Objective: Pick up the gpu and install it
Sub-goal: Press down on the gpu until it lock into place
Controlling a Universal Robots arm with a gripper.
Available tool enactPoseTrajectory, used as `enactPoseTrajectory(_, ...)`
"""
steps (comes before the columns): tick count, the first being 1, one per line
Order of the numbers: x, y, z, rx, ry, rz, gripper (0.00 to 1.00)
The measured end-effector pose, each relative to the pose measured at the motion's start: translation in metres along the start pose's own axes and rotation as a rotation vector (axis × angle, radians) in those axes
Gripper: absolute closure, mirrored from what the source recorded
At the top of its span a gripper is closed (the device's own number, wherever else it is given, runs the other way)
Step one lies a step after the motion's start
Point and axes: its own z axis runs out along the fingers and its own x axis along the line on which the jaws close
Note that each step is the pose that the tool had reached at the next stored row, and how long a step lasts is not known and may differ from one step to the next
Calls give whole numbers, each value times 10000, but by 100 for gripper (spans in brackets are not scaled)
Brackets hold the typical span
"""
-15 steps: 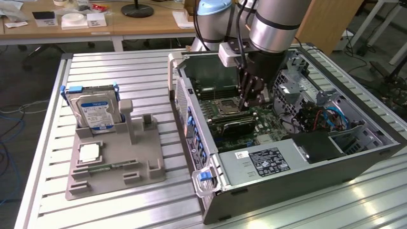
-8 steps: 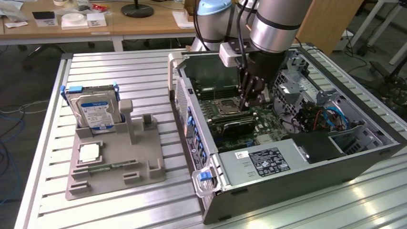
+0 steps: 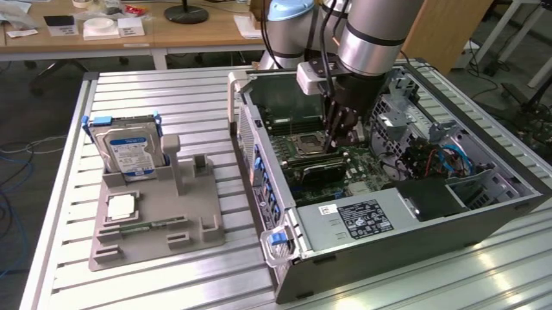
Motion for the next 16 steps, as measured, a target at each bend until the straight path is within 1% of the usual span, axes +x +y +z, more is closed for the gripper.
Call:
enactPoseTrajectory(4, 0, 0, 2, 0, 0, 0, 89)
enactPoseTrajectory(8, 2, 0, 50, 1, -2, 0, 89)
enactPoseTrajectory(10, 3, 4, 54, -1, -4, 0, 89)
enactPoseTrajectory(13, -4, 30, 62, 1, -26, 2, 89)
enactPoseTrajectory(16, -8, 54, 75, 2, -30, 7, 89)
